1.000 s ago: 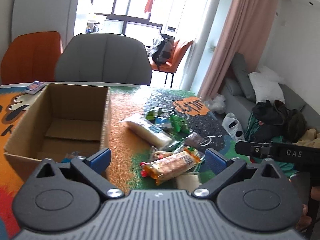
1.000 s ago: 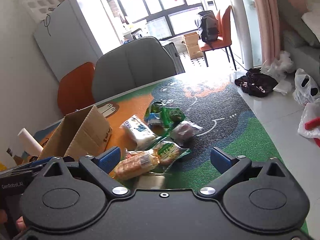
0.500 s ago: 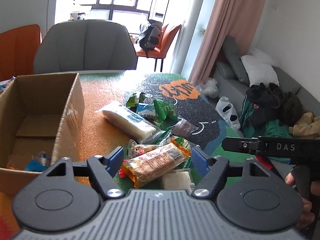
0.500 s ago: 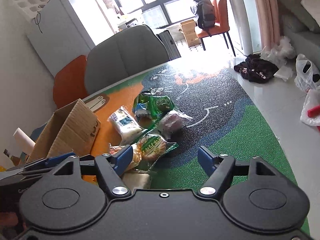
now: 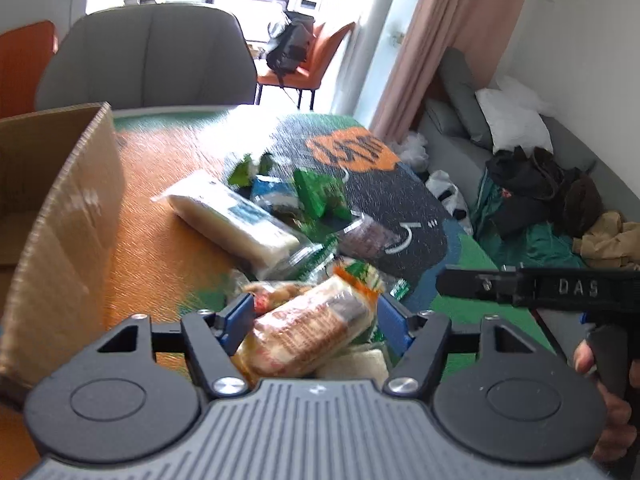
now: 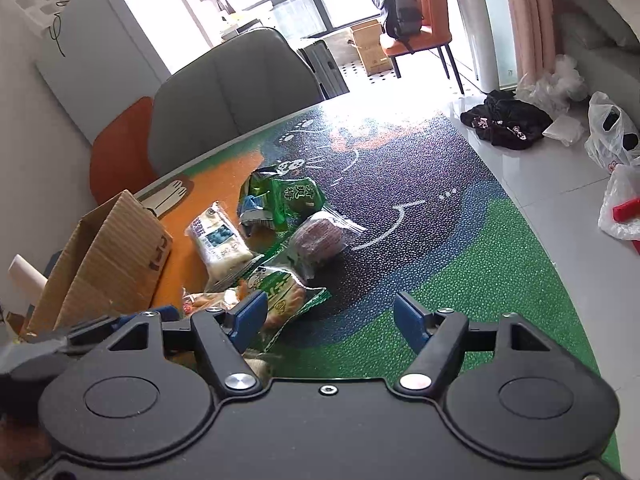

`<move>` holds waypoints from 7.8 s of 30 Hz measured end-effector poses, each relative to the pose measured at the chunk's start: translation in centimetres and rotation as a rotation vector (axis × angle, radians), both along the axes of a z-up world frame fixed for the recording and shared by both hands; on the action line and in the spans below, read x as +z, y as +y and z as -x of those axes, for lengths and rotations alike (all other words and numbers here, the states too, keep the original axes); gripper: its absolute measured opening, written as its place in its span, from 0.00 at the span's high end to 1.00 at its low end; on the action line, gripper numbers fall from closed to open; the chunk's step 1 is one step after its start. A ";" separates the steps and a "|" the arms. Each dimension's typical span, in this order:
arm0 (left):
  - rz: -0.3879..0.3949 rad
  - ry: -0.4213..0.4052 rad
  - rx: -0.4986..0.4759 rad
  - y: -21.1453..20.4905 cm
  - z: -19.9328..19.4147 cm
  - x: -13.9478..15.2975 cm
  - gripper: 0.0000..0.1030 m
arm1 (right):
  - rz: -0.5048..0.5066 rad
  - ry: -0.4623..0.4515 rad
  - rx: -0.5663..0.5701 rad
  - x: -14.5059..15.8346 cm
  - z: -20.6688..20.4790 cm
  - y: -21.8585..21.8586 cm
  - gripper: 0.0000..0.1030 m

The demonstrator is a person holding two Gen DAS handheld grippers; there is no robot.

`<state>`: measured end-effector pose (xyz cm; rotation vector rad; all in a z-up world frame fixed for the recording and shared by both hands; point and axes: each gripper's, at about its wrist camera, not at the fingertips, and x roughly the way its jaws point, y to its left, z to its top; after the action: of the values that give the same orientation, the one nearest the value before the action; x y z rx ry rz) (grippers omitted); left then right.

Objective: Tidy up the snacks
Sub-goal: 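Grasp the striped wafer bar with the left gripper while the right approaches the green packet, then grasp the green packet with the right gripper while the left lifts the wafer bar, then carry the wafer bar into the box and open the left gripper while the right carries the green packet, then lower the green packet into the box and open the right gripper, then grasp the peanut snack packet with the left gripper while the right approaches the purple packet, then grasp the purple round packet with the right gripper while the left lifts the peanut packet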

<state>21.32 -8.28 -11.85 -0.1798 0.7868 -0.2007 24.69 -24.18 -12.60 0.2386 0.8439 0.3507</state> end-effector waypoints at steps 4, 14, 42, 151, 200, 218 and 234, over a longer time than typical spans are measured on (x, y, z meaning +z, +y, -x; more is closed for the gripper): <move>0.004 0.036 0.003 0.1 -0.1 -1.2 0.35 | 0.011 0.000 0.012 -0.3 -0.6 0.5 0.33; -0.016 0.043 0.066 1.5 0.4 -0.7 0.68 | 0.053 -0.020 0.088 -0.7 -1.3 3.5 0.33; 0.035 -0.001 0.167 3.7 2.0 1.0 0.68 | 0.246 -0.037 0.225 -2.0 -0.8 7.6 0.56; 0.058 -0.113 0.323 13.6 8.8 8.3 0.00 | 0.117 -0.209 0.129 7.7 4.1 11.2 0.00; 0.008 0.006 0.152 0.7 0.8 1.0 0.34 | 0.058 -0.083 0.030 1.4 0.0 0.1 0.01; -0.041 0.065 0.165 0.8 -3.1 -2.5 0.49 | 0.149 -0.036 0.109 -1.3 -4.8 3.2 0.08; 0.010 0.018 0.213 3.0 -2.0 -0.5 0.51 | 0.282 -0.059 0.172 -2.9 -7.6 6.3 0.18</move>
<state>23.29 -5.32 -12.32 -0.2732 0.7793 -0.0016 32.29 -17.92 -15.54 -0.1071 0.8471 0.3923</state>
